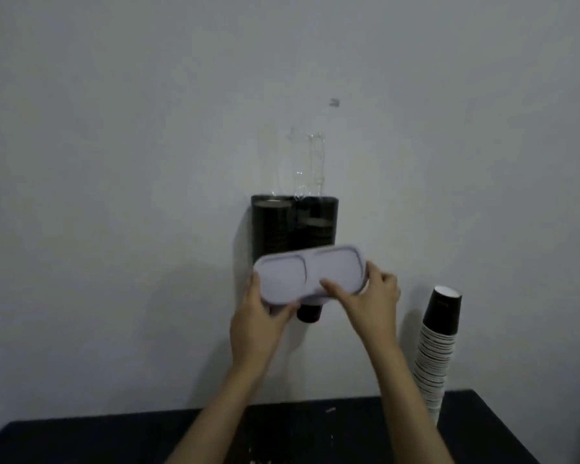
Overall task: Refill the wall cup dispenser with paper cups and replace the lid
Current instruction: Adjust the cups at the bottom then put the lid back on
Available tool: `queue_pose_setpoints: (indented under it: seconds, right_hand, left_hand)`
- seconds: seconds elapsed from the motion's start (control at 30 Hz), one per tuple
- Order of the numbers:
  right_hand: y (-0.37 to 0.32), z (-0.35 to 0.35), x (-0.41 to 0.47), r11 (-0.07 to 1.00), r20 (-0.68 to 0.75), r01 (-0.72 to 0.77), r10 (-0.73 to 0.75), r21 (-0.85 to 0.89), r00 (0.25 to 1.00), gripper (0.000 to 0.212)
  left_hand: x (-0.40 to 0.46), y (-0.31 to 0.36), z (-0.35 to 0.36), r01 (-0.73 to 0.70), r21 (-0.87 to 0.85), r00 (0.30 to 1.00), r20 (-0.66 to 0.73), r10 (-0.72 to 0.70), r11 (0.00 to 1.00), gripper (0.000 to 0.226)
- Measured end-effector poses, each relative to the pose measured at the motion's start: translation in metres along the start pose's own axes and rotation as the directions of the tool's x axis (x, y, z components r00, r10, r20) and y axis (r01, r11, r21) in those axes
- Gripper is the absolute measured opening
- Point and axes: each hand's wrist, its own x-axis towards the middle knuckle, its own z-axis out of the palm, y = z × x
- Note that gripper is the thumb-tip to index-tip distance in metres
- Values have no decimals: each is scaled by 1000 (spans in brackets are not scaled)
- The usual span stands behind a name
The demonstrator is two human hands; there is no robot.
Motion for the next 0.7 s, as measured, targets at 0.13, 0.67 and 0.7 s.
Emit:
queue_pose_setpoints:
  seconds: [0.13, 0.67, 0.7]
  right_hand:
    - [-54, -19, 69, 992, -76, 125, -127, -33, 989, 75]
    - [-50, 37, 175, 996, 260, -36, 56, -80, 964, 97]
    - [-50, 36, 176, 997, 276, -39, 58, -73, 959, 96]
  left_hand:
    - [79, 63, -25, -174, 127, 983, -38, 180, 977, 78]
    - [185, 53, -17, -263, 406, 957, 225, 183, 875, 53]
    - [186, 53, -17, -268, 420, 955, 232, 183, 867, 53]
